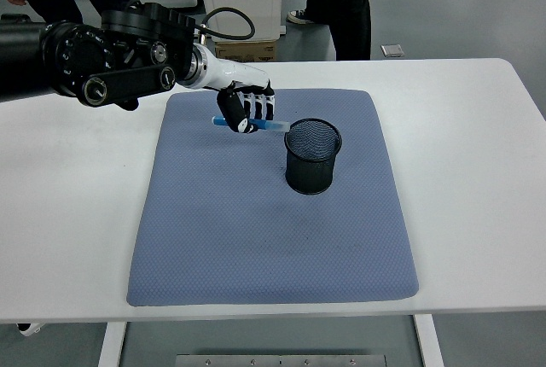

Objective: Left hand places marker in pen holder

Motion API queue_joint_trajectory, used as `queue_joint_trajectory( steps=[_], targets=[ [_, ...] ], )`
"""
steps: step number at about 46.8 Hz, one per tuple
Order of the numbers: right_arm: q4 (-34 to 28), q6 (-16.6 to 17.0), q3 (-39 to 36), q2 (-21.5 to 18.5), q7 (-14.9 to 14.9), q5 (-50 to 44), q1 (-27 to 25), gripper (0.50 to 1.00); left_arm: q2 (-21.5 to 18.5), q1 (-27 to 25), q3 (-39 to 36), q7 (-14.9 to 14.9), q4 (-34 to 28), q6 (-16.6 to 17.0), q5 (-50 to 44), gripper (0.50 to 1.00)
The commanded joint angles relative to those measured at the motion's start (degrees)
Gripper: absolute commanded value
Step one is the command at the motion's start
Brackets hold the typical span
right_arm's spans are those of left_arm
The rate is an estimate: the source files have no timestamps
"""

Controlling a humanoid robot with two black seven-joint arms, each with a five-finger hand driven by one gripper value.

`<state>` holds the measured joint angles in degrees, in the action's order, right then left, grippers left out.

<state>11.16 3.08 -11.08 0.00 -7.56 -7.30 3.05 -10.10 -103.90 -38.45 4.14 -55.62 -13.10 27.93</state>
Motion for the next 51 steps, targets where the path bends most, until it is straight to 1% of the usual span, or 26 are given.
queue_joint_trajectory(
  steps=[1,12,32,37,46,51],
  targets=[
    [0.0,0.0,0.0,0.0,0.0,0.0,0.03,1.0,0.17,-0.25,1.01,-0.09,0.07,0.0,-1.48,0.5],
    [0.0,0.0,0.0,0.0,0.0,0.0,-0.06,1.0,0.6,-0.25,4.61,-0.18,0.07,0.09,-2.88,0.5],
    [0.0,0.0,0.0,0.0,0.0,0.0,0.03,1.0,2.63,1.07,8.57,-0.18,-0.02,0.88,-11.76,0.5],
    [0.0,0.0,0.0,0.0,0.0,0.0,0.03,1.0,2.89,1.51,8.74,-0.09,-0.02,2.81,-14.48,0.5],
    [0.0,0.0,0.0,0.0,0.0,0.0,0.03,1.0,3.68,4.32,9.53,0.17,-0.02,5.45,-16.77,0.5],
    [0.0,0.0,0.0,0.0,0.0,0.0,0.03,1.0,3.94,5.29,9.53,0.35,-0.02,5.98,-19.32,0.5]
  ],
)
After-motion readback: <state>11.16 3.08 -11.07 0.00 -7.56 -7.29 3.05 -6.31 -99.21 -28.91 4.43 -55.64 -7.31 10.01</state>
